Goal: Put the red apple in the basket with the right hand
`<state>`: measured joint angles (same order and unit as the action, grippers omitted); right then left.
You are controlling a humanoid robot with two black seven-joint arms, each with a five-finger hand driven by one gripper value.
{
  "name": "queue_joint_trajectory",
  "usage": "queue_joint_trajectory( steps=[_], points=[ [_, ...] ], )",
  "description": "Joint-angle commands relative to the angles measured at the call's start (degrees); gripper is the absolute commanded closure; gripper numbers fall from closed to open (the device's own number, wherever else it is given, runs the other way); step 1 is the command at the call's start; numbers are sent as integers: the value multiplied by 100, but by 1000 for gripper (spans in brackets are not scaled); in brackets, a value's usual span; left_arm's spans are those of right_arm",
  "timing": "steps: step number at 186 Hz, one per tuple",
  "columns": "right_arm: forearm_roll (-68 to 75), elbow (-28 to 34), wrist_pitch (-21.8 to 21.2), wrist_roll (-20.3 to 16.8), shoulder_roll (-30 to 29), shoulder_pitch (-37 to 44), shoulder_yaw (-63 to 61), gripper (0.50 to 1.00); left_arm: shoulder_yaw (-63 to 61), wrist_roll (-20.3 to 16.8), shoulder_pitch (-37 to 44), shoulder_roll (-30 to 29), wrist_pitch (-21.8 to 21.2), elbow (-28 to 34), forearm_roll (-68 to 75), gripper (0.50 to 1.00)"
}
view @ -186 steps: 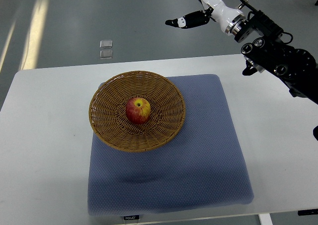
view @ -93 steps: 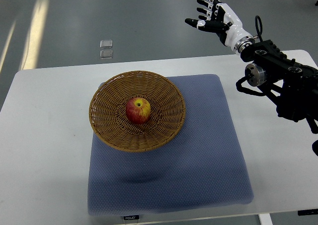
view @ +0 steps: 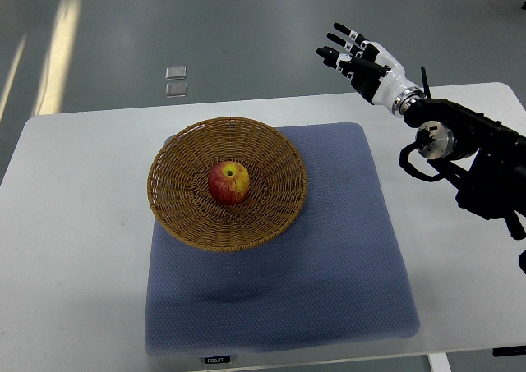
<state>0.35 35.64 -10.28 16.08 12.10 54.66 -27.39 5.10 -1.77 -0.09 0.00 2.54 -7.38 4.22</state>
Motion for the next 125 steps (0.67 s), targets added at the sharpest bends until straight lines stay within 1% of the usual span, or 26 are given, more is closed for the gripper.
queue_joint_trajectory(
  steps=[1,37,54,64,125],
  points=[
    [9,-74,-18,35,-15,-43,-12,579,0,1,0,0,0,0,0,500],
    [9,-118,96,290,-32,-148,-56,579,0,1,0,0,0,0,0,500],
    [1,-127,114,299,-32,-157,-56,579,0,1,0,0,0,0,0,500],
    [1,-233,202,299,-41,-166,-56,579,0,1,0,0,0,-9,0,500],
    [-35,-312,202,317,-59,-210,-47,579,0,1,0,0,0,-9,-9,500]
  ],
)
